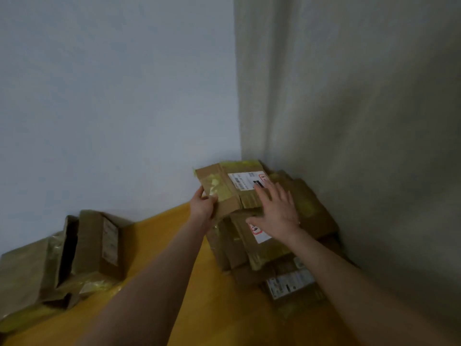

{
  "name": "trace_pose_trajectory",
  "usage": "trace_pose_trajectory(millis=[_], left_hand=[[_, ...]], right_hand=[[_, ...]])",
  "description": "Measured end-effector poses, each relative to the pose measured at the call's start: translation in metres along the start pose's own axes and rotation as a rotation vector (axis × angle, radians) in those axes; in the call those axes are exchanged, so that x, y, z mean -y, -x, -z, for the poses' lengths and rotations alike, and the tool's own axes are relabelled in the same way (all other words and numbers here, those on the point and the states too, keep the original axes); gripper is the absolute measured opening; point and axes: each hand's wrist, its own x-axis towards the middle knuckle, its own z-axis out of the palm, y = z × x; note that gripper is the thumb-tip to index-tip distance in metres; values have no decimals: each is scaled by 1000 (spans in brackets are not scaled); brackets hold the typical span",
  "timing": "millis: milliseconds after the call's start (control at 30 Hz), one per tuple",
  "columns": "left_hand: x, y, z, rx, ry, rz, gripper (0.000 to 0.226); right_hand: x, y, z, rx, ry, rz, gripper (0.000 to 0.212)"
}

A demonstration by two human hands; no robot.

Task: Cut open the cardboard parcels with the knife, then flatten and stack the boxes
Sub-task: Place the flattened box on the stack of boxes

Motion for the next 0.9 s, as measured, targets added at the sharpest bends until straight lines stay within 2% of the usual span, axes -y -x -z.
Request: trace_pose_trajectory(millis=[133,200,267,333,433,500,667,833,900], left_hand=[[1,-26,-8,-30,-356,-57,57],[4,-32,-7,-51,-641,-74,60],[9,-29,-2,-57,-937,-113,64],[11,-20,3,-38,-1083,-152,69],[14,-5,12,-28,-1203,-179,76],[13,5,23,-36,-1289,-213,69],[13,30,77,-117,-1312,-270,61],[14,48,160,-305,-1292,-487,58],[12,50,196,-367,-1248,-547,56]], right_hand=[[4,-30,-22,185,144,68,81],[5,-39,-31,249,163,75,78],[6,-45,-35,270,140,85,80],[10,-48,-35,250,138,100,82],[25,-49,-30,140,164,131,80],[45,-49,-26,79,154,175,73],[115,-37,-31,71,82,269,57],[187,-12,-55,98,-21,299,50],[216,-2,-67,108,-43,304,53]])
